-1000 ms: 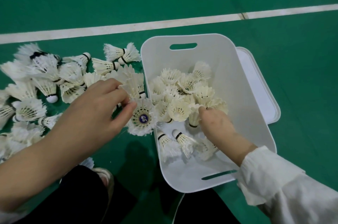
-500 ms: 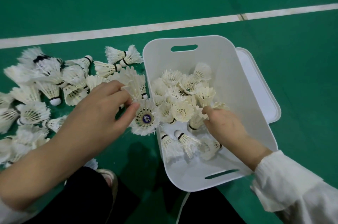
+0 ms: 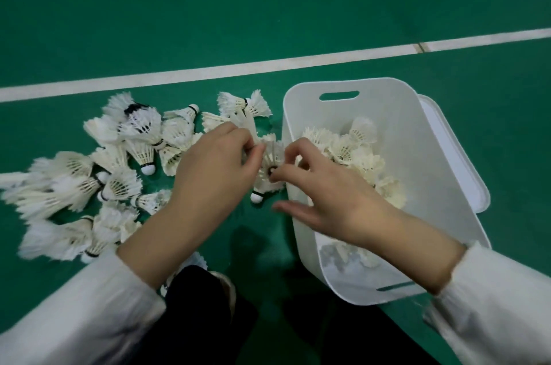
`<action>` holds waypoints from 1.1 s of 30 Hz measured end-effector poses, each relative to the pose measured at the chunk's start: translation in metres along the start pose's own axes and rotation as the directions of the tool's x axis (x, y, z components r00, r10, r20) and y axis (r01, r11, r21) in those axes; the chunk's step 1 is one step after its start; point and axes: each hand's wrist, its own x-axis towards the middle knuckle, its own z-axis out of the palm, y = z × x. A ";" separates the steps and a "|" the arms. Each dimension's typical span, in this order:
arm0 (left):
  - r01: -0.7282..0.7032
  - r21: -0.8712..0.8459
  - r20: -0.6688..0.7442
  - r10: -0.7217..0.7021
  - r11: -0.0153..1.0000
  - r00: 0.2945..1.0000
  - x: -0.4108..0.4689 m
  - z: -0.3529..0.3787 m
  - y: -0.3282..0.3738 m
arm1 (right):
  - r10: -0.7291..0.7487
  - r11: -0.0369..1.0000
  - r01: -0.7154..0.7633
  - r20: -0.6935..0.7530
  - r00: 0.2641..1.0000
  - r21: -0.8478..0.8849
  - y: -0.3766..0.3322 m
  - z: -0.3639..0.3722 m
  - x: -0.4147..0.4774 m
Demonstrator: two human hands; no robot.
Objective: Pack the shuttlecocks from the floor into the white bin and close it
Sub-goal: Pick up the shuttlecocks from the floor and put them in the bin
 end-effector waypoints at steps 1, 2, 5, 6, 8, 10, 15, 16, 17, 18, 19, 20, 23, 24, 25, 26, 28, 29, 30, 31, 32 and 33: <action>0.006 -0.010 0.007 -0.006 1.000 1.000 0.000 -0.001 -0.001 | 0.028 0.999 -0.029 -0.033 0.999 -0.021 0.001 0.000 0.005; 0.009 -0.036 0.020 -0.009 0.999 1.000 -0.001 -0.003 -0.001 | 0.048 0.999 -0.048 -0.073 0.996 -0.005 0.004 -0.001 0.008; 0.018 -0.163 0.062 -0.008 0.986 0.998 -0.004 -0.011 0.004 | 0.100 0.994 -0.090 -0.194 0.976 0.062 0.016 -0.020 0.009; 0.018 -0.190 0.067 -0.005 0.982 0.998 -0.005 -0.013 0.005 | 0.153 0.986 -0.132 -0.238 0.959 0.101 0.024 -0.031 0.004; 0.033 -0.223 0.075 -0.017 0.974 0.997 -0.006 -0.016 0.005 | 0.309 0.944 -0.255 -0.288 0.907 0.211 0.039 -0.053 -0.013; 0.081 -0.241 0.092 -0.061 0.967 0.994 -0.008 -0.015 0.003 | 0.418 0.898 -0.363 -0.225 0.880 0.250 0.054 -0.061 -0.036; 0.072 -0.216 0.132 -0.044 0.974 0.990 -0.011 0.003 0.001 | 0.374 0.913 -0.397 0.195 0.907 0.093 0.063 0.008 -0.066; 0.058 -0.201 0.153 -0.027 0.978 0.988 -0.011 0.007 0.001 | 0.343 0.928 -0.367 0.241 0.908 0.061 0.064 0.024 -0.065; 0.043 -0.193 0.167 -0.011 0.980 0.986 -0.012 0.009 0.001 | 0.324 0.938 -0.346 0.270 0.907 0.033 0.067 0.038 -0.062; 0.030 -0.195 0.176 0.004 0.980 0.984 -0.014 0.012 0.002 | 0.315 0.944 -0.330 0.273 0.909 0.010 0.069 0.048 -0.057; 0.018 -0.199 0.181 0.019 0.980 0.983 -0.014 0.013 0.002 | 0.308 0.949 -0.315 0.257 0.916 -0.015 0.071 0.055 -0.052; 0.005 -0.195 0.184 0.032 0.981 0.982 -0.015 0.014 0.001 | 0.303 0.952 -0.303 0.238 0.923 -0.039 0.073 0.060 -0.045; -0.034 -0.162 0.176 0.063 0.986 0.982 -0.014 0.016 -0.002 | 0.283 0.959 -0.275 0.226 0.932 -0.067 0.079 0.072 -0.031; -0.050 -0.147 0.171 0.076 0.988 0.982 -0.013 0.016 -0.003 | 0.270 0.963 -0.257 0.234 0.934 -0.083 0.079 0.075 -0.029; -0.067 -0.131 0.168 0.089 0.989 0.982 -0.013 0.017 -0.004 | 0.258 0.965 -0.237 0.245 0.934 -0.111 0.078 0.078 -0.028; -0.078 -0.117 0.168 0.097 0.990 0.981 -0.013 0.018 -0.005 | 0.248 0.966 -0.217 0.258 0.934 -0.142 0.078 0.082 -0.028; -0.080 -0.109 0.173 0.099 0.991 0.980 -0.013 0.018 -0.004 | 0.240 0.965 -0.198 0.289 0.927 -0.170 0.076 0.089 -0.028; -0.082 -0.112 0.175 0.101 0.990 0.979 -0.014 0.018 -0.003 | 0.249 0.964 -0.206 0.296 0.922 -0.169 0.077 0.091 -0.027; -0.088 -0.113 0.175 0.107 0.990 0.979 -0.014 0.019 -0.003 | 0.261 0.962 -0.220 0.299 0.918 -0.165 0.078 0.092 -0.026; -0.095 -0.112 0.174 0.114 0.989 0.978 -0.014 0.019 -0.003 | 0.268 0.960 -0.229 0.296 0.917 -0.160 0.079 0.092 -0.026; -0.103 -0.111 0.173 0.121 0.988 0.978 -0.014 0.020 -0.003 | 0.270 0.960 -0.232 0.295 0.917 -0.157 0.081 0.091 -0.026; -0.111 -0.113 0.172 0.129 0.987 0.977 -0.015 0.020 -0.003 | 0.270 0.960 -0.233 0.295 0.917 -0.153 0.083 0.091 -0.026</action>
